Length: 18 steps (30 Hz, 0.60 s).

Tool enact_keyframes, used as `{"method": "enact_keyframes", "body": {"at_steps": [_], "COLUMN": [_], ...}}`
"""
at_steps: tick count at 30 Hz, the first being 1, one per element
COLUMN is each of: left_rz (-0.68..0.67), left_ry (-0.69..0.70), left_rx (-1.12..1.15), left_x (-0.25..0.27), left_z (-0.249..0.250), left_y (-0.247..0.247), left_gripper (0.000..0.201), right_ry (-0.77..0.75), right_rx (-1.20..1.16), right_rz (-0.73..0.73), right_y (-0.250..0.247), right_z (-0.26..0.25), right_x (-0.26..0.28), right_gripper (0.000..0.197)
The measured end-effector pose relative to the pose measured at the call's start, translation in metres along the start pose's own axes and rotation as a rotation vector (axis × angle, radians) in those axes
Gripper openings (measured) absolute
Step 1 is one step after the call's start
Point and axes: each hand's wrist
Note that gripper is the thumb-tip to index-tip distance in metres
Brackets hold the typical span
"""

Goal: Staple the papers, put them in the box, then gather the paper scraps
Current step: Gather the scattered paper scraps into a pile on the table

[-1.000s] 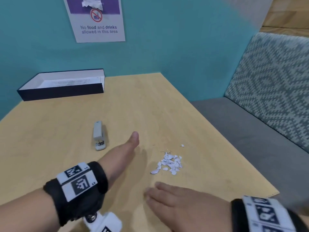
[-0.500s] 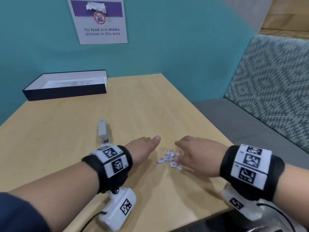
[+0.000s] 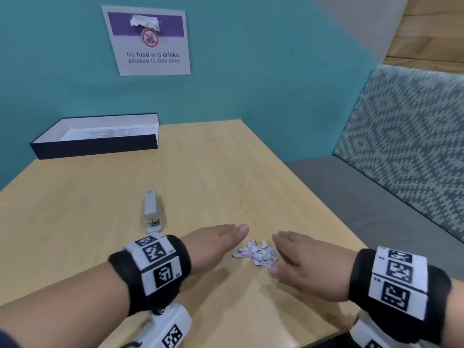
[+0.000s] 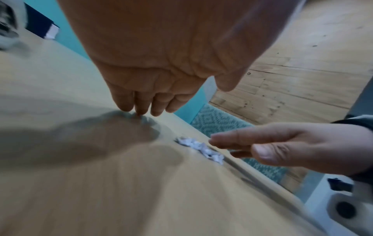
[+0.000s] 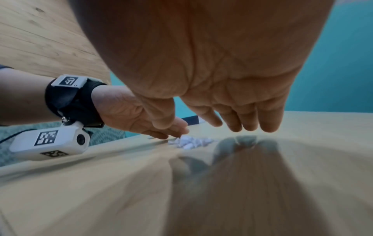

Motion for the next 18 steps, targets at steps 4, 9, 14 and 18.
{"method": "enact_keyframes", "body": {"at_steps": [4, 9, 14, 18], "left_rz": [-0.006, -0.096, 0.035, 0.041], "left_ry": [0.020, 0.089, 0.130, 0.063], "left_rx": [-0.127, 0.086, -0.076, -0.340], "left_x": [-0.012, 0.003, 0.047, 0.080], "left_z": [0.000, 0.009, -0.009, -0.031], "left_y": [0.007, 0.018, 0.011, 0.024], "left_gripper": [0.071, 0.060, 0.086, 0.123], "right_ry": [0.024, -0.105, 0.077, -0.076], "right_rx": [-0.010, -0.096, 0.160, -0.007], "right_rz": [-0.046, 0.011, 0.037, 0.004], "right_y": [0.015, 0.003, 0.019, 0.012], "right_z": [-0.010, -0.019, -0.018, -0.025], "right_x": [-0.011, 0.004, 0.029, 0.022], "right_gripper": [0.073, 0.050, 0.055, 0.042]}}
Point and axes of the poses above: each hand's wrist, its own x-axis away from the middle knuckle, its own y-axis out of the palm, z = x × y, and after that the axes turned 10 degrees about -z, right-handed
